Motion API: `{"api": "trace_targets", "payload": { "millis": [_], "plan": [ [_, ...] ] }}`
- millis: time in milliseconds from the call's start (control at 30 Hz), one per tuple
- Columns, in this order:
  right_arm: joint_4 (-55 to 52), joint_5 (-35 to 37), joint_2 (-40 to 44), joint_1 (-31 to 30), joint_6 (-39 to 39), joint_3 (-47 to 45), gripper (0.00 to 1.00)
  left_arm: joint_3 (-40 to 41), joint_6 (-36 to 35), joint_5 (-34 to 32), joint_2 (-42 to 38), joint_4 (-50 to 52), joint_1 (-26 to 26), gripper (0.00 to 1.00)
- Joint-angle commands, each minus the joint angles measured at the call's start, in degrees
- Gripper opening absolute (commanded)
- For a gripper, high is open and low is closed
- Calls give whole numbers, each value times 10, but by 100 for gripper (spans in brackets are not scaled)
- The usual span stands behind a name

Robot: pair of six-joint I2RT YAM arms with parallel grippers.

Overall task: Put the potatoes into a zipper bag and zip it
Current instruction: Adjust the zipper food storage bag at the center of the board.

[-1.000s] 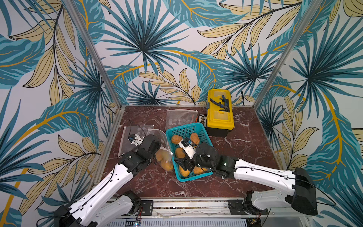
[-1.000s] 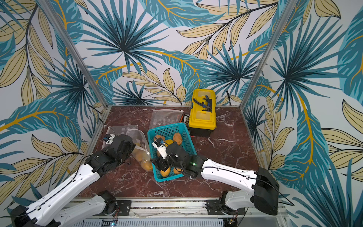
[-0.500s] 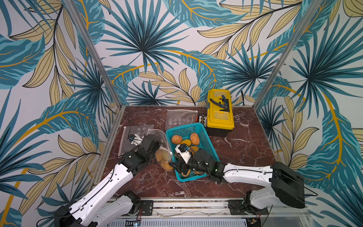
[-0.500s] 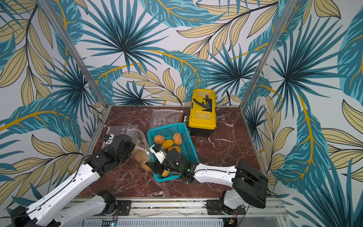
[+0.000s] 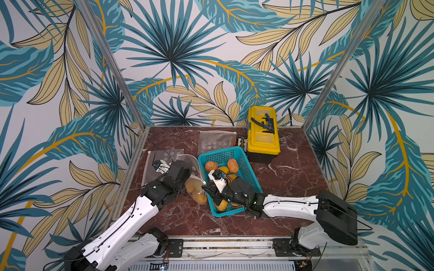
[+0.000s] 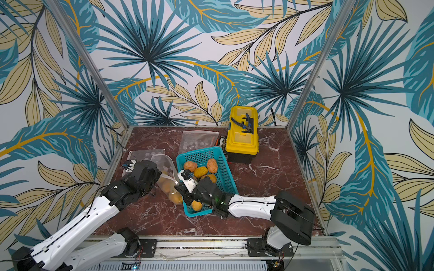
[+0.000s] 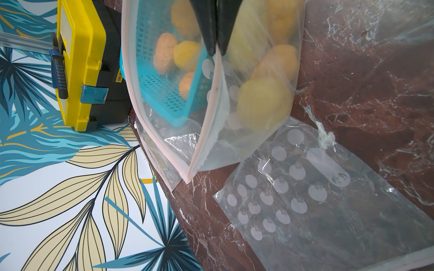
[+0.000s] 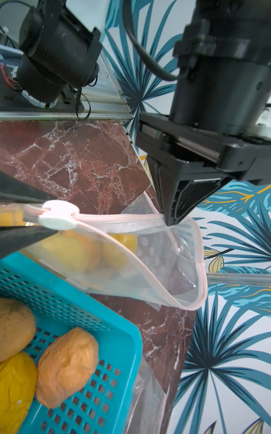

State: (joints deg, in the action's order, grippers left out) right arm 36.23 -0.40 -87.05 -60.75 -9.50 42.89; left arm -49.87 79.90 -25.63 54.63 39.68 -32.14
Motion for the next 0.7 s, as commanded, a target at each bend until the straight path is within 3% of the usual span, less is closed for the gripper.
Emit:
{"api": "trace_targets", "payload": {
  "millis": [0,133,267,333,433,600,667],
  "plan": [
    [16,17,-6,-2,5,1,9,-2,-6,2,-6,4,6,0],
    [28,21,-2,-2,7,-8,1,-2,-6,5,-7,4,7,0],
    [36,29,1,-2,14,-13,0,-3,-11,15,-7,6,8,0],
    [37,40,2,-2,22,-13,0,-1,-20,37,-12,9,11,30],
    [31,43,10,-1,44,-16,0,5,-31,71,-32,9,11,61],
    [-5,39,33,2,90,-19,0,-9,-46,153,-69,35,11,79],
    [-6,33,43,4,107,-29,0,-18,-53,182,-73,50,11,81]
  ]
}}
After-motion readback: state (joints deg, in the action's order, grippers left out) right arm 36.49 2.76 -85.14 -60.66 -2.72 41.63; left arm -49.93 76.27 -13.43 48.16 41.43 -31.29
